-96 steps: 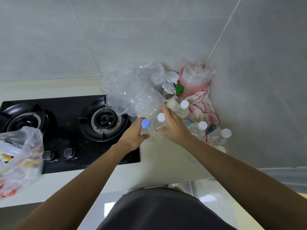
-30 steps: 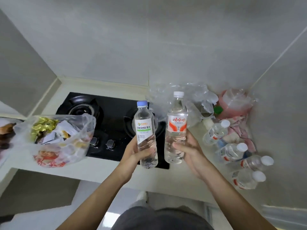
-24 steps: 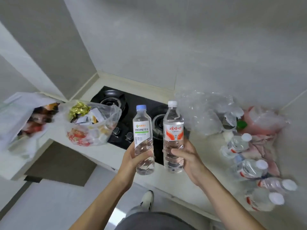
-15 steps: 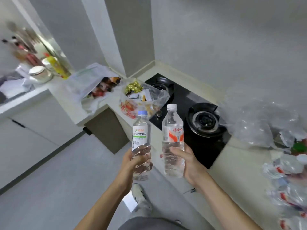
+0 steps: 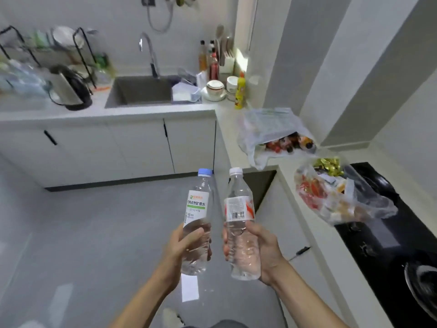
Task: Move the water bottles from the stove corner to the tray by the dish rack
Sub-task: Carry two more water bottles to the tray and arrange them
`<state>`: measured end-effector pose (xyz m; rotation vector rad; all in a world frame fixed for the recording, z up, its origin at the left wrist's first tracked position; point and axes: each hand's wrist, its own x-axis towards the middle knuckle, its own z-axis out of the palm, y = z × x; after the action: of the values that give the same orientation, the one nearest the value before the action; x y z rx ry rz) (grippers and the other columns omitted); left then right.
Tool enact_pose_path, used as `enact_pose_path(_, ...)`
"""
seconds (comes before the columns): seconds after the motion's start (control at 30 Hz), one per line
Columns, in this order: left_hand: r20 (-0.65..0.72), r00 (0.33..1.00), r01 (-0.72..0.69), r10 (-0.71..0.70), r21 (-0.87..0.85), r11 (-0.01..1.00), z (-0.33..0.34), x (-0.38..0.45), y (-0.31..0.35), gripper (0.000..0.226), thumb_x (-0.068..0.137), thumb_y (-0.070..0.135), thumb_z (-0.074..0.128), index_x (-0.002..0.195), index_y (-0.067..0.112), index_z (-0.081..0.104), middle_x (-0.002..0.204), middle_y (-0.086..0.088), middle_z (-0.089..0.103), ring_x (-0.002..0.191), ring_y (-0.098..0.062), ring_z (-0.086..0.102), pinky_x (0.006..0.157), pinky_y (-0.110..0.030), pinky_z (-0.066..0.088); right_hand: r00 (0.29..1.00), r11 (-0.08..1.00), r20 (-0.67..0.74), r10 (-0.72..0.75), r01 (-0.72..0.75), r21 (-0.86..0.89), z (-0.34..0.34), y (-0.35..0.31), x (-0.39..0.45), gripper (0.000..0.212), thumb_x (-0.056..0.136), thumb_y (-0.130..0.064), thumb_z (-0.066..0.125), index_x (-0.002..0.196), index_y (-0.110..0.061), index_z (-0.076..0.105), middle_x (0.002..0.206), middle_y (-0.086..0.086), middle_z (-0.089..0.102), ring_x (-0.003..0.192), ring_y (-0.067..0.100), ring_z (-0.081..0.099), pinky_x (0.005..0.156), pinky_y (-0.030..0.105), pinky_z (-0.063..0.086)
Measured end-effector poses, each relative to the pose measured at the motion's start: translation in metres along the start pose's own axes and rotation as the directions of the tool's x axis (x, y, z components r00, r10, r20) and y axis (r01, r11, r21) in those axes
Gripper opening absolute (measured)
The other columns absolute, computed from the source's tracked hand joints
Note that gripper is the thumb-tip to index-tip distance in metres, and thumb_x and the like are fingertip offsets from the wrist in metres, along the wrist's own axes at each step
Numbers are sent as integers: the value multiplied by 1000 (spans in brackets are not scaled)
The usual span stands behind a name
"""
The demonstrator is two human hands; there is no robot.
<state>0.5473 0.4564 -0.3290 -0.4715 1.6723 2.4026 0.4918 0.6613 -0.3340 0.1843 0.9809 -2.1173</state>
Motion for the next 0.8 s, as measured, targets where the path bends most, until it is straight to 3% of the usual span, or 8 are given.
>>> enact_pose_path(0.17,-66,995,-77,77,11,997,-114,21,60,44,74,46,81,108,18,77,90,-12,68,83,-36,55,81,-52,42,988,996,130,83,-81,-23,90,9,110,64,62,-33,94,108,5,70,94,23,65,70,33,70,67,39,60)
enact_pose_path(0.3,-149,981,-140,127,-85,986,-187,32,101,56,68,48,91,109,11,77,87,-20,53,77,-40,44,71,-40,55,973,992,198,122,-112,-61,160,19,187,60,67,-35,92,106,4,68,94,22,65,70,33,70,68,39,60)
enact_pose_path(0.37,-199,966,-184,163,-97,978,-221,38,116,57,70,47,90,112,11,77,88,-21,51,79,-41,43,75,-41,53,960,987,240,146,-125,-100,192,23,223,60,68,-35,91,107,3,67,93,22,64,70,33,68,67,39,58)
enact_pose_path(0.43,-278,937,-242,212,-77,967,-253,46,129,52,74,43,84,115,11,76,85,-15,64,79,-34,58,82,-46,51,941,979,283,183,-148,-141,221,27,257,59,66,-35,91,105,2,67,91,21,63,69,33,67,66,38,57)
enact_pose_path(0.53,-377,899,-272,222,-83,959,-297,62,144,50,79,37,80,113,2,67,69,11,62,59,-11,59,80,-43,50,926,958,297,234,-169,-230,260,37,309,61,65,-36,92,102,4,64,86,20,60,66,32,64,64,37,56)
enact_pose_path(0.63,-454,862,-287,226,-70,955,-342,84,167,49,80,36,80,112,4,62,68,13,63,55,-4,61,67,-32,54,966,903,223,134,-26,-428,301,49,371,56,69,-35,87,101,2,58,79,17,59,64,32,62,62,38,57)
enact_pose_path(0.73,-574,783,-313,241,-29,949,-390,113,194,66,74,43,83,126,5,69,102,-8,80,90,-27,78,79,-44,61,977,731,191,-95,199,-653,342,59,437,46,74,-37,84,109,-12,71,93,7,76,83,29,74,76,39,61)
enact_pose_path(0.8,-629,740,-326,238,-26,945,-422,137,214,68,72,45,83,128,7,70,109,-15,79,95,-31,77,78,-43,61,962,677,234,-140,265,-687,370,58,482,49,73,-41,84,113,-16,71,99,5,79,91,22,75,81,34,62)
